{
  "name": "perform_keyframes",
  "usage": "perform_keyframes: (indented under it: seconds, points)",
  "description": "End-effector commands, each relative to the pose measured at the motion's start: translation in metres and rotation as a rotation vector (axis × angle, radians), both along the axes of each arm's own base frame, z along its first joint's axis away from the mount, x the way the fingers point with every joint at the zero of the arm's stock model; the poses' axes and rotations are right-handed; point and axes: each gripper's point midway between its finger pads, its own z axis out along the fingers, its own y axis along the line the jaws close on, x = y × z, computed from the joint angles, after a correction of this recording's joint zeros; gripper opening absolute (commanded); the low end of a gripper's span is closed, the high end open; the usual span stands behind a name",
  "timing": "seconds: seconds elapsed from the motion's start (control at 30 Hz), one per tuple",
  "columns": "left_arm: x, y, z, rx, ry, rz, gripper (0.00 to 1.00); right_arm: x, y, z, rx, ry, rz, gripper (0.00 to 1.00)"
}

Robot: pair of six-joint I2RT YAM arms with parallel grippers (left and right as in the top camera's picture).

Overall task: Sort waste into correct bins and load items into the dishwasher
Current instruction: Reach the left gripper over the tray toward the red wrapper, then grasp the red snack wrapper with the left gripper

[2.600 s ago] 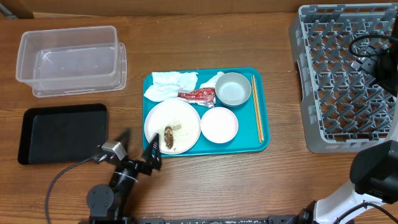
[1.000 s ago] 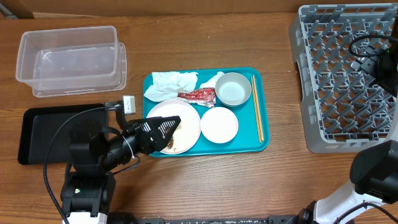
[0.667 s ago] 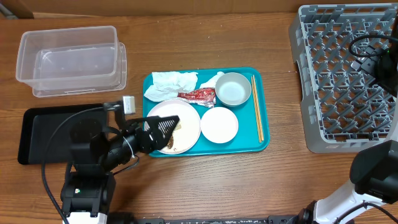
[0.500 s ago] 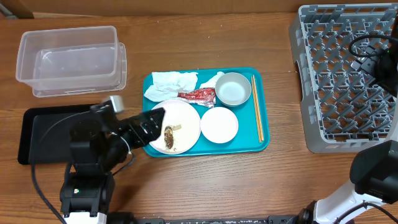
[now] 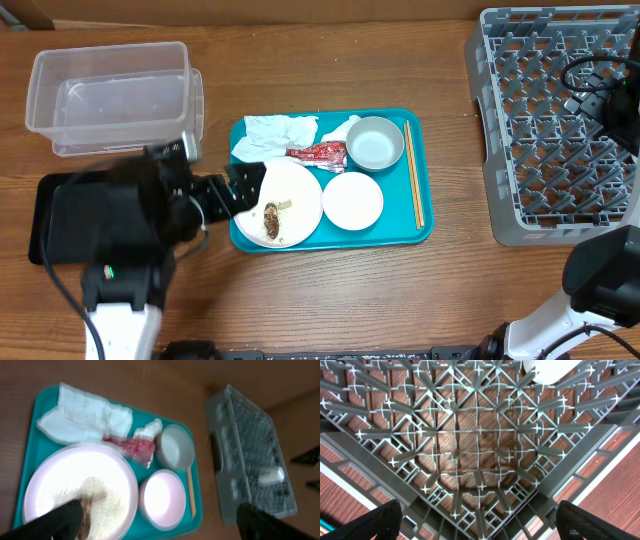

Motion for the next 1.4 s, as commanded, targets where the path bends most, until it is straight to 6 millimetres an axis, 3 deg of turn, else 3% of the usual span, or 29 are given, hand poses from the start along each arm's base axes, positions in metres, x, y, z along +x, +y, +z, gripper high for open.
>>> perform_keyframes:
  seconds: [0.0, 0.2, 0.4, 0.5, 0.67, 0.87, 1.13, 1.3, 1.37]
  points:
    - [0.021, -0.007, 0.022, 0.124, 0.001, -0.119, 1.0, -0.001, 0.0, 0.004, -0.006, -0.012, -0.003, 1.0]
    - [0.068, -0.021, 0.016, 0.224, 0.119, -0.167, 1.0, -0.001, 0.0, 0.004, -0.006, -0.012, -0.003, 1.0]
    - [0.095, -0.048, -0.019, 0.128, 0.172, -0.271, 1.0, -0.001, 0.0, 0.004, -0.006, -0.012, -0.003, 1.0]
    - [0.108, -0.055, -0.046, 0.182, 0.189, -0.305, 1.0, -0.001, 0.0, 0.004, -0.006, -0.012, -0.003, 1.0]
    - [0.123, -0.058, -0.098, 0.4, 0.24, -0.292, 1.0, -0.001, 0.0, 0.004, -0.006, -0.012, -0.003, 1.0]
    - [0.144, -0.06, -0.128, 0.749, 0.17, -0.258, 1.0, -0.001, 0.0, 0.004, -0.006, -0.012, -0.003, 1.0]
    - [0.15, -0.081, -0.15, 0.85, 0.13, -0.327, 1.0, -0.001, 0.0, 0.004, -0.005, -0.013, -0.003, 1.0]
    - [0.146, -0.084, -0.173, 0.834, 0.18, -0.364, 0.78, -0.001, 0.0, 0.004, -0.006, -0.013, -0.003, 1.0]
    - [0.142, -0.091, -0.187, 0.803, 0.21, -0.404, 0.77, -0.001, 0.0, 0.004, -0.006, -0.013, -0.003, 1.0]
